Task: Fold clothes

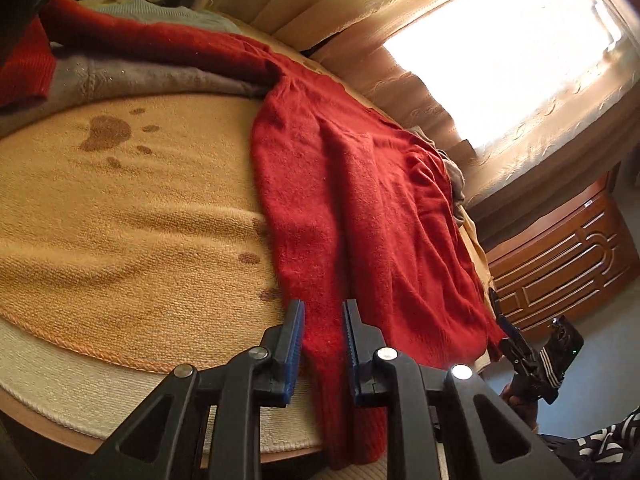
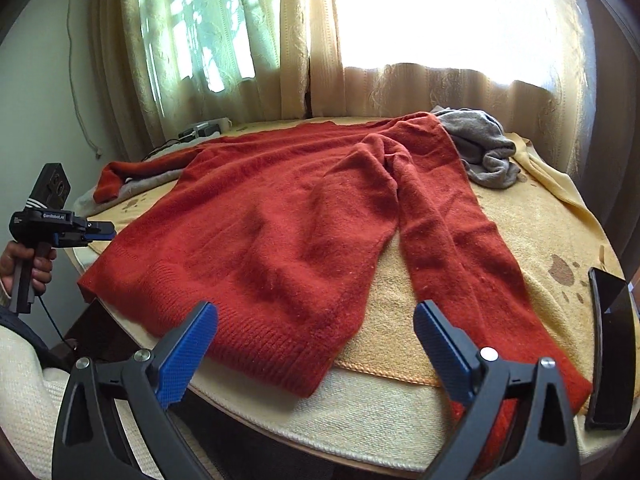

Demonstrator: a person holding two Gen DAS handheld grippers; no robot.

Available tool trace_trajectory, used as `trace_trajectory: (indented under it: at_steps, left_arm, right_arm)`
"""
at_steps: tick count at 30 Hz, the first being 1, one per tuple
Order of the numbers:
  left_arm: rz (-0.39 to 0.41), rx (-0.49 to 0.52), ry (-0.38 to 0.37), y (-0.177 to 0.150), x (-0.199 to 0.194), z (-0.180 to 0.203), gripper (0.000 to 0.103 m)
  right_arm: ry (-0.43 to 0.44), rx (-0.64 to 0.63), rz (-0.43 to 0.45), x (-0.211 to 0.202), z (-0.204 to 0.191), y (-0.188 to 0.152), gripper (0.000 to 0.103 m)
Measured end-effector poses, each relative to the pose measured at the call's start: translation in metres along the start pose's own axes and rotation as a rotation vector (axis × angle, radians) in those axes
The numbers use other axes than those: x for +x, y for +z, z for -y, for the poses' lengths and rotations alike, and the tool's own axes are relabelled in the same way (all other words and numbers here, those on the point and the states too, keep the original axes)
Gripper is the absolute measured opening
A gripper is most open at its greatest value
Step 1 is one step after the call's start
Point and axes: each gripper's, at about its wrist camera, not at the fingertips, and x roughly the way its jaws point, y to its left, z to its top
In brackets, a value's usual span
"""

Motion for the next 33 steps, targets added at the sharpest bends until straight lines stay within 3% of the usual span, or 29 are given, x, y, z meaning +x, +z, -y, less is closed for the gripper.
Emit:
trace_trajectory:
  at_steps: [4, 7, 11, 13, 14, 16, 19, 23, 26, 30, 32, 33]
  left_arm:
    - [-0.063, -0.057, -0.104, -0.003, 0.017, -0.002, 0.021]
    - [-0.107, -0.066, -0.102, -0.006, 0.03, 0.001, 0.021]
    - [-0.067, -0.048, -0.05, -0.008, 0.028, 0.011, 0.019]
    - [-0.05, -0.047, -0.043, -0.01, 0.028, 0.013, 0.003]
    - [-0.045, -0.049, -0.044, -0.01, 0.029, 0.013, 0.003]
    - [-0.036, -0.061, -0.049, -0.013, 0.031, 0.012, 0.003]
    - [-0.022, -0.084, -0.055, -0.015, 0.03, 0.01, 0.003]
    - [-0.018, -0.092, -0.03, -0.014, 0.031, 0.005, 0.003]
    - [-0.024, -0.097, -0.031, -0.012, 0.031, 0.004, 0.003]
    - [-0.028, -0.058, 0.002, -0.011, 0.031, 0.009, 0.003]
    - [-0.029, -0.039, 0.016, -0.011, 0.031, 0.011, 0.003]
    - [-0.03, -0.03, 0.022, -0.011, 0.031, 0.012, 0.003]
  right_arm:
    - [-0.016, -0.012, -0.018, 0.01, -0.003, 0.0, 0.1]
    - [-0.032, -0.017, -0.034, 0.015, -0.002, -0.002, 0.1]
    - [-0.046, -0.024, -0.051, 0.019, -0.001, -0.006, 0.099]
    - [-0.05, -0.019, -0.044, 0.018, 0.0, -0.008, 0.093]
    - [-0.051, -0.014, -0.039, 0.018, 0.001, -0.008, 0.09]
    - [-0.067, -0.004, -0.03, 0.016, 0.003, -0.008, 0.062]
    - [-0.091, -0.007, -0.017, 0.014, 0.002, -0.009, 0.05]
    - [-0.12, -0.048, 0.025, 0.003, -0.004, -0.009, 0.05]
    - [-0.11, -0.135, 0.047, -0.001, -0.021, -0.01, 0.062]
    - [-0.122, -0.277, -0.046, 0.022, -0.047, -0.016, 0.064]
    - [-0.125, -0.289, -0.08, 0.032, -0.05, -0.019, 0.057]
    - [-0.117, -0.275, -0.083, 0.032, -0.047, -0.017, 0.04]
